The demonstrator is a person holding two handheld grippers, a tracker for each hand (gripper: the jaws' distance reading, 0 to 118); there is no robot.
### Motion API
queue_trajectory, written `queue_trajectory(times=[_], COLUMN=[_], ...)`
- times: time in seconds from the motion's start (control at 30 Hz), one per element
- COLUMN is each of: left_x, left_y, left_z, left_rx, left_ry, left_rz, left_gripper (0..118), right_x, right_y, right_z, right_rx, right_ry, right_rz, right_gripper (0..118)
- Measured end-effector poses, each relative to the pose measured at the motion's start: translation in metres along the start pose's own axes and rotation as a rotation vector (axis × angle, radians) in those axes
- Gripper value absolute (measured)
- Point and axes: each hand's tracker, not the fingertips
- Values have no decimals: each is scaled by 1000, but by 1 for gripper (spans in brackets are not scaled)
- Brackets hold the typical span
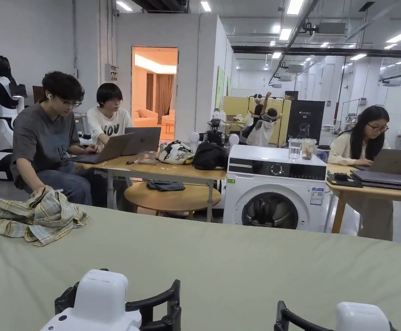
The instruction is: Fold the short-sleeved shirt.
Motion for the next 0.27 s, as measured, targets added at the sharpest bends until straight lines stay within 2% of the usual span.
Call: queue_trajectory(times=[0.13, 0.27], left_x=[0, -1], left_y=[-3, -2], left_z=[3, 6], left_rx=[16, 39], left_ry=[28, 25], left_rz=[-25, -14], left_gripper=[104, 104], right_x=[7, 12], right_y=[-4, -3], right_z=[2, 6], right_rx=[8, 18], right_ry=[-50, -18], right_rz=[6, 3], right_gripper=[114, 114])
